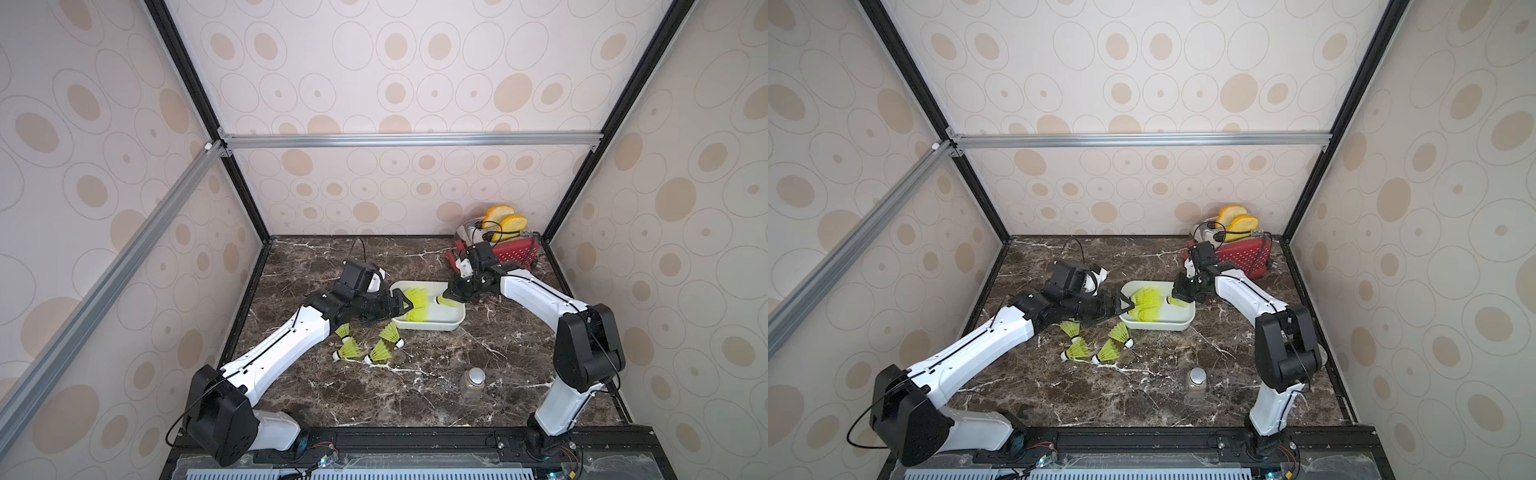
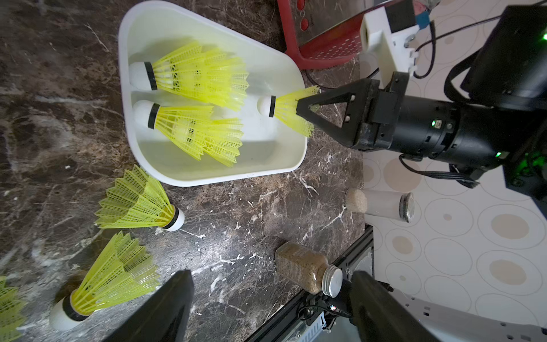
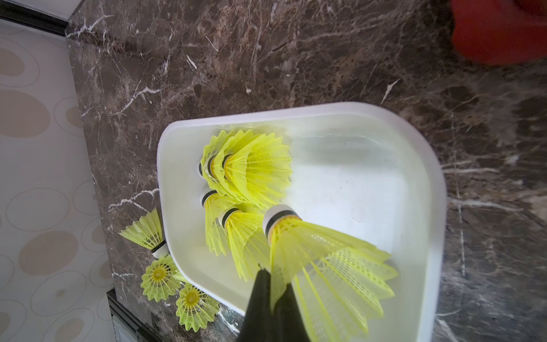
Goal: Put the shuttlecocks into the storage box
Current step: Place the shuttlecock in the storage box.
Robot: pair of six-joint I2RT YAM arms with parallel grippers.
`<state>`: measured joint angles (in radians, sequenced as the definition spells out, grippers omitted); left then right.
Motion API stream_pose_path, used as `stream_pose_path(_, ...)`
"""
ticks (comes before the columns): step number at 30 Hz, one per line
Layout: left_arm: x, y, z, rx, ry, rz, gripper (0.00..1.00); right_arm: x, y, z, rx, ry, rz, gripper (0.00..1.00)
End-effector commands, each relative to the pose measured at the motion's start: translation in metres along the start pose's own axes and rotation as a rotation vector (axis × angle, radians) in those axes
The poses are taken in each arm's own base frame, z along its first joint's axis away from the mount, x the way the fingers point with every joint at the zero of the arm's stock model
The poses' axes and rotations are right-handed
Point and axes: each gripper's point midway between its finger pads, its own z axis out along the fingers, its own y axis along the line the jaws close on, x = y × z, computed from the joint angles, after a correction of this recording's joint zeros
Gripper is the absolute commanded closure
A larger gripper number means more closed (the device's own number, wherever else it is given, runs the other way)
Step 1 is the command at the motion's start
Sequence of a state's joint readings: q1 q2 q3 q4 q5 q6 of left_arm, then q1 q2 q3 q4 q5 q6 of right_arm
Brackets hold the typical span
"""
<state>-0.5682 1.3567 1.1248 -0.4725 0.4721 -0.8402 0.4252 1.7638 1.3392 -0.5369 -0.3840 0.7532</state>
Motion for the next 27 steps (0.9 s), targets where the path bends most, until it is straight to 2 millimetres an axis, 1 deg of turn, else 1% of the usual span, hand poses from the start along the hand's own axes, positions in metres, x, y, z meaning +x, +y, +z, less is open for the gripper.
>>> stream_pose_path(1,-0.012,-0.012,-0.006,0.018,-0.037,0.032,0.14,0.014,0.002,-0.003,-0.02,0.047,0.02,1.0)
stream_pose_path(4,-0.012,-0.011,-0.005,0.016,-0.035,0.034,0.14,0.022,0.008,-0.003,-0.038,0.069,0.008,1.0)
stream_pose_path(9,-0.013,-0.01,-0.004,0.01,-0.033,0.035,0.14,0.038,0.015,0.007,-0.063,0.109,0.011,1.0)
stream_pose_path(13,-0.012,-0.007,-0.002,-0.003,-0.028,0.031,0.14,0.046,0.02,0.011,-0.078,0.114,0.019,1.0)
stream_pose_path(17,-0.009,0.0,-0.001,-0.036,-0.016,0.022,0.16,0.046,0.022,0.015,-0.106,0.108,0.038,1.0)
stream_pose_path(27,-0.004,0.003,0.0,-0.037,-0.008,0.024,0.15,0.037,0.032,0.033,-0.203,0.082,0.097,1.0)
